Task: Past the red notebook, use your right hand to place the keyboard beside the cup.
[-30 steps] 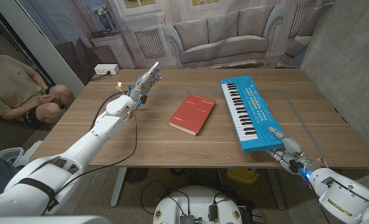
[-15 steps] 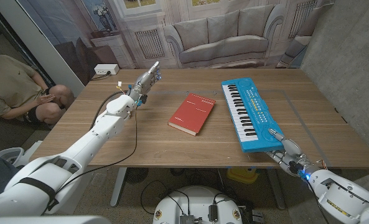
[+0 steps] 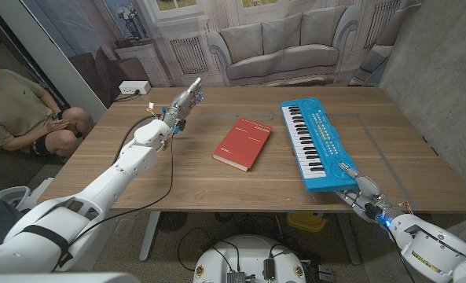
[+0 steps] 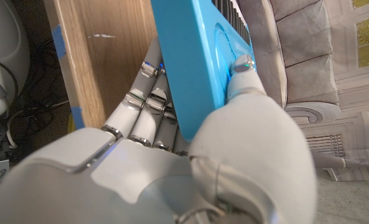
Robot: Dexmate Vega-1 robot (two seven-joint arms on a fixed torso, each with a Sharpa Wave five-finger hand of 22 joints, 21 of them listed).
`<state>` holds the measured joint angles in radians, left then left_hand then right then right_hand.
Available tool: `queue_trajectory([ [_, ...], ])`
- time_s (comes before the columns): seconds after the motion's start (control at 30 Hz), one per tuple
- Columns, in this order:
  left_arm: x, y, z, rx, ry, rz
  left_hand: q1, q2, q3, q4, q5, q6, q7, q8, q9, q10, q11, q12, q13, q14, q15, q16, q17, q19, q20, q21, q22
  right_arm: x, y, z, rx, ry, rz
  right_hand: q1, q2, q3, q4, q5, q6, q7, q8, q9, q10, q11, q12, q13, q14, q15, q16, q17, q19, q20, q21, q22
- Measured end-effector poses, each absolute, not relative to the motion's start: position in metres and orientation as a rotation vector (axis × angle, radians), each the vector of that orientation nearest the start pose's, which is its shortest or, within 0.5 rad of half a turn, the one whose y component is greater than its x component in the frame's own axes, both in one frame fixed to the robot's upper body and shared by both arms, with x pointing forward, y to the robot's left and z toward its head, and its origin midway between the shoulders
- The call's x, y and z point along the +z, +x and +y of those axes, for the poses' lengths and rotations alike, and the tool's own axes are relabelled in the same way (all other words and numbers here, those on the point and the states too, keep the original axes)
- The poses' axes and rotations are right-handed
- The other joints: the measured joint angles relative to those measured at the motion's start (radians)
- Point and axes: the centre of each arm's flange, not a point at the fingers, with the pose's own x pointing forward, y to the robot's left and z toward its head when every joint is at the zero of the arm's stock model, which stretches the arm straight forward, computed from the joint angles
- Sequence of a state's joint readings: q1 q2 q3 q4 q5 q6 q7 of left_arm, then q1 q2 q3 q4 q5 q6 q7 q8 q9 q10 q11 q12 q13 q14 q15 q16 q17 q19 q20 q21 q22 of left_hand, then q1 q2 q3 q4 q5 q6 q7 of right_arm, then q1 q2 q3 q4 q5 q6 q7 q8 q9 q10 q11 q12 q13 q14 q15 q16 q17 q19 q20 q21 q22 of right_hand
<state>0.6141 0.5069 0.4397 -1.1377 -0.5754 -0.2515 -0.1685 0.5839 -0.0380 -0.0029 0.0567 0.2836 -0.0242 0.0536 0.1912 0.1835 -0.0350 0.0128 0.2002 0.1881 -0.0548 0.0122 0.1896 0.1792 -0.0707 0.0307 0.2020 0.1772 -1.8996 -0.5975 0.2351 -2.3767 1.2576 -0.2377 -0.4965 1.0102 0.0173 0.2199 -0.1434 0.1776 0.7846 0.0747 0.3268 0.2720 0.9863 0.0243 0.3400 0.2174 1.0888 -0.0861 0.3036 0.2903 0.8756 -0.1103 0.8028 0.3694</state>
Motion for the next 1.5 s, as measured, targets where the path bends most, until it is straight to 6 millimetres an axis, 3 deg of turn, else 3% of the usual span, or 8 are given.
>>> queue_trajectory([
  [0.43,0.0424,0.6803,0.2847,-0.290,0.131,-0.609,0.000,0.000,0.000,0.000,0.000,0.000,0.000,0.000,0.000,0.000,0.000,0.000,0.000,0.000,0.000,0.000,0.000,-0.003,0.003,0.000,0.000,-0.1614,0.4014,-0.3167,0.002,0.549,0.007,0.000,0.000,-0.001,0.001,0.004,0.000,0.000,-0.011,-0.002,0.000,0.000,-0.008,-0.004,0.000,0.000,-0.002,0.005,0.000,0.000,0.008,-0.001],
  [1.5,0.0455,0.6863,0.2852,-0.287,0.131,-0.603,0.000,0.000,-0.007,0.001,0.000,0.000,0.000,0.000,0.000,0.000,0.000,0.000,0.000,0.000,0.000,0.000,0.000,0.002,0.009,0.000,0.000,-0.1591,0.4021,-0.3145,-0.014,0.548,0.021,-0.003,0.003,-0.051,0.051,0.012,0.004,-0.003,-0.051,-0.012,-0.004,-0.015,-0.043,-0.009,0.006,-0.006,-0.019,-0.004,0.004,-0.004,0.034,-0.040],
])
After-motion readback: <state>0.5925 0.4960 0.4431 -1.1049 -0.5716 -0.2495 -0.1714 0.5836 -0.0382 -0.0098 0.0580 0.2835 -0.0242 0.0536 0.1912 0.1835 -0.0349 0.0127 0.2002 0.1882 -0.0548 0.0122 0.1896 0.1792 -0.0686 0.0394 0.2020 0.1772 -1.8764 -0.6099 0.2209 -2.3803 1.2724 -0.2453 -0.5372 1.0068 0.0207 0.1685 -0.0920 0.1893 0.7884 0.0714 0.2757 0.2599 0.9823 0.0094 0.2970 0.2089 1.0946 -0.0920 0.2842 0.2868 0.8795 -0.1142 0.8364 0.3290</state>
